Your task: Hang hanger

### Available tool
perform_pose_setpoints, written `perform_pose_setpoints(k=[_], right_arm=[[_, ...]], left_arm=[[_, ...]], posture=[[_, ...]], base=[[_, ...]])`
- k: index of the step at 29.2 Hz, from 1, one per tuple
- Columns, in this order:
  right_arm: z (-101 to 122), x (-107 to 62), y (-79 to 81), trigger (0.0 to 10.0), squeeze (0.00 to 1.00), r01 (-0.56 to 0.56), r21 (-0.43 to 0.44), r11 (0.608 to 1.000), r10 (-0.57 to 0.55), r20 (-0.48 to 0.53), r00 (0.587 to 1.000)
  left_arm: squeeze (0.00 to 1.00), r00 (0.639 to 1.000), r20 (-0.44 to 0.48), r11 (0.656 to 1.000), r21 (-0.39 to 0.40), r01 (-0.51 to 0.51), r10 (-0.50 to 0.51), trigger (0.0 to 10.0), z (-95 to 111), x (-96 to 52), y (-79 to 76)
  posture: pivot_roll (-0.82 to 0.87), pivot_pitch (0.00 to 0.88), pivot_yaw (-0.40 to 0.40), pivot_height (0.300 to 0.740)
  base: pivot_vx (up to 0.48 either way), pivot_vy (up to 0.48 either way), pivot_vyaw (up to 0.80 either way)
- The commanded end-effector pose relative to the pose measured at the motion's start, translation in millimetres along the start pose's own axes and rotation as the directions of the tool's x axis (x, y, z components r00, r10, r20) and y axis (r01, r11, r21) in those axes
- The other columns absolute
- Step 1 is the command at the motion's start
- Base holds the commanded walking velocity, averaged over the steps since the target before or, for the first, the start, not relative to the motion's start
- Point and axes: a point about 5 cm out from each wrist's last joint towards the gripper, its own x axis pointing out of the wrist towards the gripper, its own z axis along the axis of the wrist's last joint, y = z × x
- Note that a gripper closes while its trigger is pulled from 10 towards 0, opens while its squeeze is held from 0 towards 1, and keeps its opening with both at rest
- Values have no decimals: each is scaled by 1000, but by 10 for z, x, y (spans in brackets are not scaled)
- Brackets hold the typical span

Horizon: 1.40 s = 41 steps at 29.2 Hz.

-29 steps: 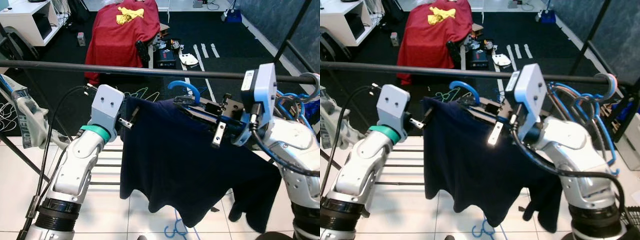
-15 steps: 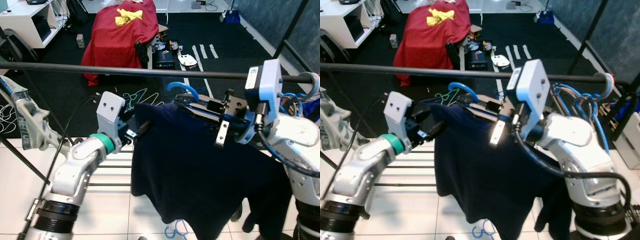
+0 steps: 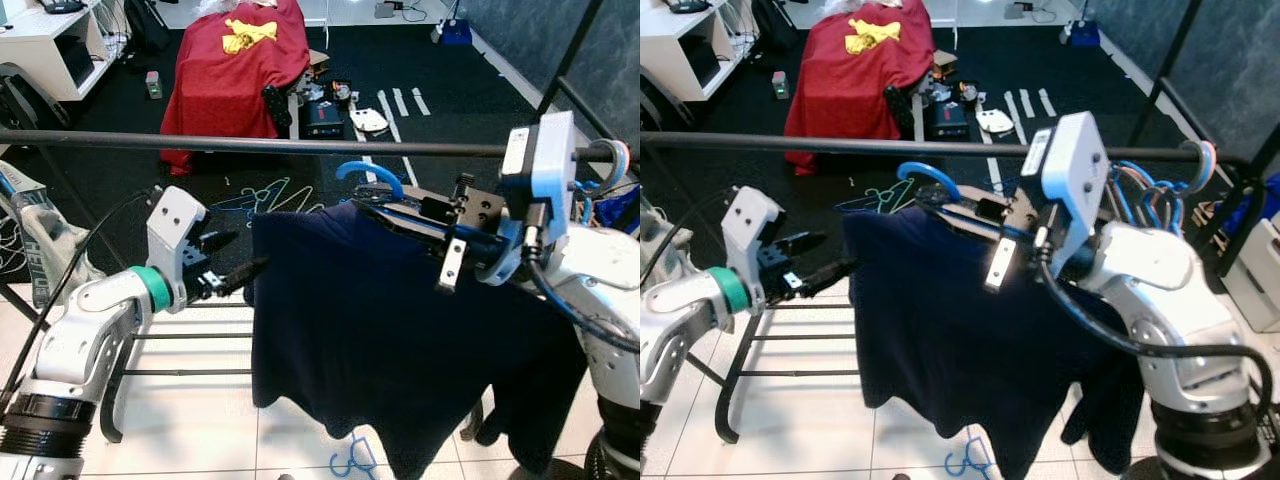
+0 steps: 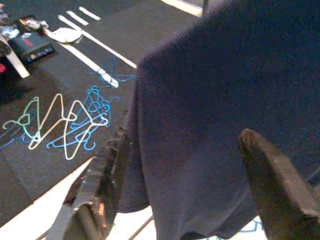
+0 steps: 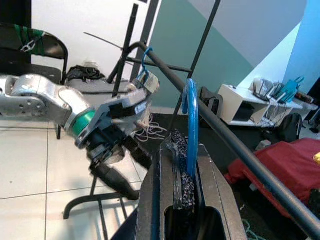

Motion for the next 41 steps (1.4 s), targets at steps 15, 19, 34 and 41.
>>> perform_pose_setpoints(k=[15,19,34,41], right_arm=[[240,32,75,10000,0,-63,-32,998,66,102,993],[228,24,68,10000,0,-52,-30,998,55,98,994],[135,11,38,10000,0,-19,-45,999,21,39,999],[-364,-136,-146,10000,0,182,-67,981,-193,-221,956]], left_arm=[[0,1000,10,995,-97,-10,11,4902,-78,314,-61],[0,999,33,993,-120,11,-7,0,-40,302,-64],[0,996,43,994,-81,-71,75,0,-35,226,45],[0,965,46,963,70,-260,257,0,44,-23,221]], posture=[[-73,13,144,740],[-70,15,146,740],[-66,20,151,740],[-48,37,147,740]], base=[[0,0,0],[0,0,0],[0,0,0],[0,0,0]])
